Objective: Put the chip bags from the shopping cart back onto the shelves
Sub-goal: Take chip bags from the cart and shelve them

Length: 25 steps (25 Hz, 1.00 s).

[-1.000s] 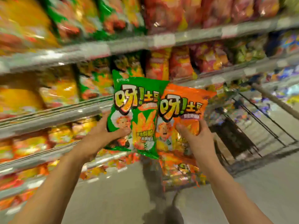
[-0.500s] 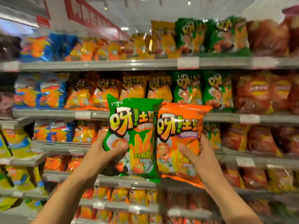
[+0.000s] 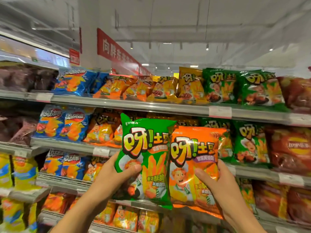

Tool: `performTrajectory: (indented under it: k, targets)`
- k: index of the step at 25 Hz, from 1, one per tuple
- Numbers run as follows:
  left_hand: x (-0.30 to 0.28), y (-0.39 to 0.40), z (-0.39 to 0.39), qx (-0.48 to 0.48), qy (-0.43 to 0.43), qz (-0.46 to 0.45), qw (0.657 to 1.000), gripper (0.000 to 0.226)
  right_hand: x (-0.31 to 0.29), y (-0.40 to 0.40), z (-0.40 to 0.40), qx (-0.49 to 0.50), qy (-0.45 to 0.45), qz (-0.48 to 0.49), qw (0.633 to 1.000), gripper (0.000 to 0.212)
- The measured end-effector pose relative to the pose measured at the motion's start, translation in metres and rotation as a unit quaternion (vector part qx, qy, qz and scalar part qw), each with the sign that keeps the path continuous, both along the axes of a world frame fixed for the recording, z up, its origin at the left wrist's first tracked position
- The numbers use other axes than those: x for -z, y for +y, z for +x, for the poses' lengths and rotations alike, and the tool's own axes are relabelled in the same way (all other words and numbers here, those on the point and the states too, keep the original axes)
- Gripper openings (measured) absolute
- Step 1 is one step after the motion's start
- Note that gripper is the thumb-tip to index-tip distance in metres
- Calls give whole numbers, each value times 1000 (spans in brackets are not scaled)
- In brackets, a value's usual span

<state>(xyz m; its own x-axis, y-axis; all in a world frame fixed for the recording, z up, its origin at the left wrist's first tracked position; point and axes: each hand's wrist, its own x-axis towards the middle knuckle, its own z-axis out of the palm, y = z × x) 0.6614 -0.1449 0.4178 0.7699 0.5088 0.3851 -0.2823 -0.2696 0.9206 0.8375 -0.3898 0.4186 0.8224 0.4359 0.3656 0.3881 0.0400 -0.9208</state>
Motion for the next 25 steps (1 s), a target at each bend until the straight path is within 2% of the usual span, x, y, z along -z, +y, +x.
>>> performTrajectory:
  k: [9,14,18,22,25]
  targets:
    - [-53,129,3,-22,-24,24,999,39,-43,132,12,18,-68,9,998,61]
    - [-72,192,6,-46,-43,60,996,45,-73,184,13,29,-102,10,994,49]
    - [-73,229,5,-70,-67,50,994,42,-84,217,7,19,-123,27,992,43]
    - [-70,264,11,-61,-50,38,996,46,-86,243,1,26,-130,9,991,41]
    - [-68,285,15,-13,-30,30,999,46,-82,256,-9,60,-135,-8,989,42]
